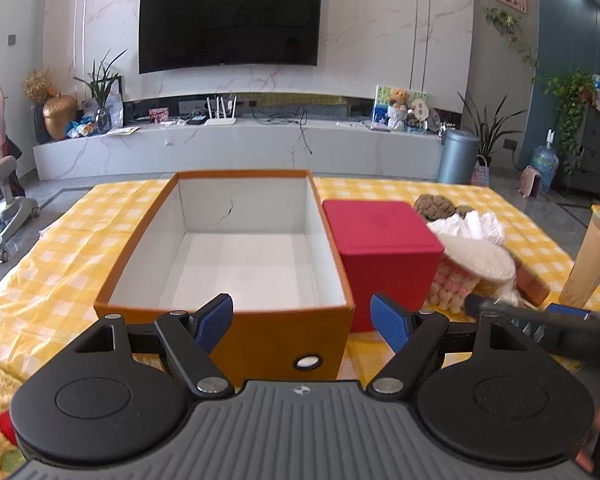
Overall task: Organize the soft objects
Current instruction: 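Reach the right tool to the white round pad and grasp it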
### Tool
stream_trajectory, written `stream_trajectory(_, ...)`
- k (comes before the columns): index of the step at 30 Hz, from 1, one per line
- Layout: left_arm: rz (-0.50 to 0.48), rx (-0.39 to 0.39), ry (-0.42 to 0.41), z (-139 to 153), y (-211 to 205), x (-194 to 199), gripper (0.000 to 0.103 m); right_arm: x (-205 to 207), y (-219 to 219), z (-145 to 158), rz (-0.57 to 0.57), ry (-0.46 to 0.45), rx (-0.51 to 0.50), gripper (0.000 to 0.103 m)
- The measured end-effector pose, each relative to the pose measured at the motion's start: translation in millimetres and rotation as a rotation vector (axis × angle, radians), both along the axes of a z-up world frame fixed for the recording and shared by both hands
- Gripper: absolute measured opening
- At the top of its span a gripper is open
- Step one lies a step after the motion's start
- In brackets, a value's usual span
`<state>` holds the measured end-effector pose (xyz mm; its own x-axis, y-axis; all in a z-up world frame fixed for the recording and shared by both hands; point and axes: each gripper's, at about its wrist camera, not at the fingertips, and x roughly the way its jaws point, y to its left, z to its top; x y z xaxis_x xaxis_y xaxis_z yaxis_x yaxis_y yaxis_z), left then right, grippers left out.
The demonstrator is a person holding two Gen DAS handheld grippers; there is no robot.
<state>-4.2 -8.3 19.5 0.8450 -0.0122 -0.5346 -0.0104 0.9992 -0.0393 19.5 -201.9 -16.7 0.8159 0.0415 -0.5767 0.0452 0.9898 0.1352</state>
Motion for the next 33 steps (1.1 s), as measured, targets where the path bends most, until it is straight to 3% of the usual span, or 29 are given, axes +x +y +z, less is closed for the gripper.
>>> stream_trajectory(5,-0.071,-0.028,-0.003,12,-8,11,0.093,30,-39,24,-0.071,0.037,0.031,0.1)
stream_trajectory(8,-0.089,-0.006,-0.007,13,-19,19,0.093,51,-56,31,-0.028,0.087,0.029,0.1)
stream_trajectory(10,-0.107,-0.001,0.004,11,-27,24,0.093,65,-54,28,0.088,0.099,-0.036,0.1)
stream_trajectory(12,-0.13,-0.003,0.015,9,-34,28,0.093,76,-42,20,0.201,0.112,-0.177,0.1)
stream_trajectory(15,-0.195,0.002,0.0,8,-45,30,0.094,91,-28,5,0.305,0.104,-0.303,0.099)
stream_trajectory(18,-0.218,0.029,-0.002,4,-58,34,0.094,110,-18,-6,0.343,0.138,-0.354,0.093)
stream_trajectory(23,-0.232,0.033,0.052,-5,-73,46,0.094,140,-8,-24,0.372,0.205,-0.433,0.092)
stream_trajectory(29,-0.242,0.021,0.087,-11,-85,56,0.094,156,-18,-26,0.295,0.27,-0.373,0.068)
stream_trajectory(32,-0.249,0.014,0.104,-14,-89,59,0.094,156,-29,-24,0.285,0.269,-0.3,0.049)
stream_trajectory(33,-0.251,0.016,0.108,-16,-91,59,0.094,155,-34,-22,0.272,0.26,-0.256,0.038)
